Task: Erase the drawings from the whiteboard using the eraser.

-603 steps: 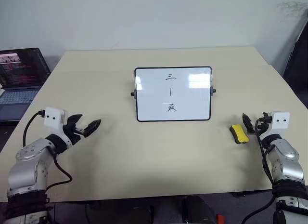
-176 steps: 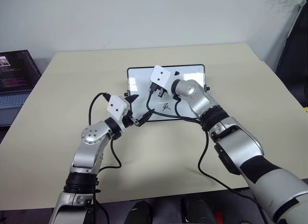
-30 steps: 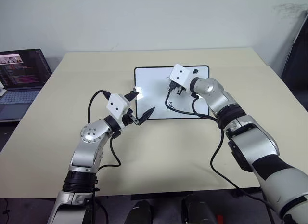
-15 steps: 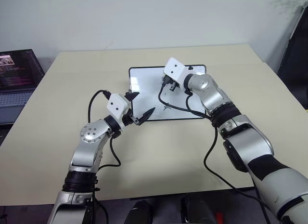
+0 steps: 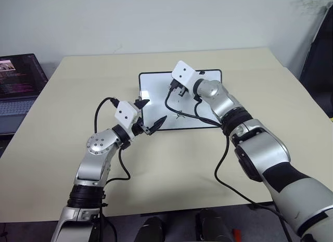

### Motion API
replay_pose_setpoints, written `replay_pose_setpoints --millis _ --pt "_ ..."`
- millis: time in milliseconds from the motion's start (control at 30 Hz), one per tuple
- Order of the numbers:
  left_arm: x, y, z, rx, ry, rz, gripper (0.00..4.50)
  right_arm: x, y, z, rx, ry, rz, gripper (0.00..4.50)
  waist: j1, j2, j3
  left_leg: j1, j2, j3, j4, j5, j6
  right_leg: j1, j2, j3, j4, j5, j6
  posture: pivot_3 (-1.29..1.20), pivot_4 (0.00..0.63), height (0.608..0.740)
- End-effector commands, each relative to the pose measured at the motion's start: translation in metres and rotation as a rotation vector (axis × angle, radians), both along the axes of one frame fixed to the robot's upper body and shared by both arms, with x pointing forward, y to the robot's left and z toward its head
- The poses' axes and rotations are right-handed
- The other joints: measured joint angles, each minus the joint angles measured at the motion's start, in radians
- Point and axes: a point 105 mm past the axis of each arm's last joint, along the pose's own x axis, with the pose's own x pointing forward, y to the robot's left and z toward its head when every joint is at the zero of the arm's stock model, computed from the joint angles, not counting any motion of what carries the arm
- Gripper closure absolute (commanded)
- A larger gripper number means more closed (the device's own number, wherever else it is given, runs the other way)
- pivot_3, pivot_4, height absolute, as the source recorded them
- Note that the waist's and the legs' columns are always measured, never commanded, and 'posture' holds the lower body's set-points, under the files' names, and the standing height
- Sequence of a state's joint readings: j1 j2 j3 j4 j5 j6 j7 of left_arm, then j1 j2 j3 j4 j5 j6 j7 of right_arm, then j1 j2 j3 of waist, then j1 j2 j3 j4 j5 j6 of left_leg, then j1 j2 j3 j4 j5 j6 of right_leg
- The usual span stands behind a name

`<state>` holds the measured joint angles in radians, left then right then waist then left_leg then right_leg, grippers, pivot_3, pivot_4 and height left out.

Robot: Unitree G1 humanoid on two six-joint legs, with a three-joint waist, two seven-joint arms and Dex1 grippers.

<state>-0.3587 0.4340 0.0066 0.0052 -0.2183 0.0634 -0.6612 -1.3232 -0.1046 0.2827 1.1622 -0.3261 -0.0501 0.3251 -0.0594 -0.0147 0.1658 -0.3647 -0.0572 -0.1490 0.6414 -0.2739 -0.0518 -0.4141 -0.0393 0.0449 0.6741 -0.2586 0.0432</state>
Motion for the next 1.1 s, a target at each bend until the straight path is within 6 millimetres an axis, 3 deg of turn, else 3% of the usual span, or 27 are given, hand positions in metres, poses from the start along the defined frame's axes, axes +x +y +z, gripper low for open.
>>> replay_pose_setpoints --millis 33,467,667,867,1100 --pt "-0.004 0.006 0.014 0.01 -0.059 0.022 0.0 -0.002 0.004 -0.01 -0.051 0.012 0.012 3.37 -0.001 0.0 0.0 0.0 0.0 0.0 0.0 0.0 0.0 0.0 0.0 0.0 0.0 0.0 0.0 0.0 0.15 0.74" --pt "-0.007 0.01 0.011 0.006 -0.057 0.045 0.0 -0.011 0.004 -0.045 -0.143 0.077 0.074 3.37 -0.002 0.0 0.0 0.003 0.0 -0.001 0.001 0.0 0.0 0.004 0.0 -0.001 0.001 0.0 0.0 0.0 0.15 0.74" --pt "-0.008 0.006 0.01 0.003 -0.05 0.032 0.0 -0.013 0.0 -0.043 -0.117 0.08 0.082 3.37 -0.001 0.0 0.0 0.005 0.0 -0.001 0.002 0.0 0.0 0.007 0.001 -0.001 0.001 0.0 0.0 0.0 0.15 0.74" --pt "-0.005 0.001 0.009 0.002 -0.047 0.008 0.0 -0.012 -0.007 -0.02 -0.039 0.044 0.065 3.37 0.002 0.0 0.0 0.004 0.0 -0.003 0.002 0.0 0.0 0.006 0.001 -0.002 0.001 0.0 0.0 0.0 0.15 0.74" --pt "0.001 -0.006 0.011 0.003 -0.046 -0.025 0.0 -0.016 -0.018 0.04 0.122 -0.059 0.017 3.37 0.008 0.0 0.0 -0.001 -0.001 -0.004 0.002 0.0 0.0 0.002 0.0 -0.003 -0.001 0.0 0.0 0.0 0.15 0.74"
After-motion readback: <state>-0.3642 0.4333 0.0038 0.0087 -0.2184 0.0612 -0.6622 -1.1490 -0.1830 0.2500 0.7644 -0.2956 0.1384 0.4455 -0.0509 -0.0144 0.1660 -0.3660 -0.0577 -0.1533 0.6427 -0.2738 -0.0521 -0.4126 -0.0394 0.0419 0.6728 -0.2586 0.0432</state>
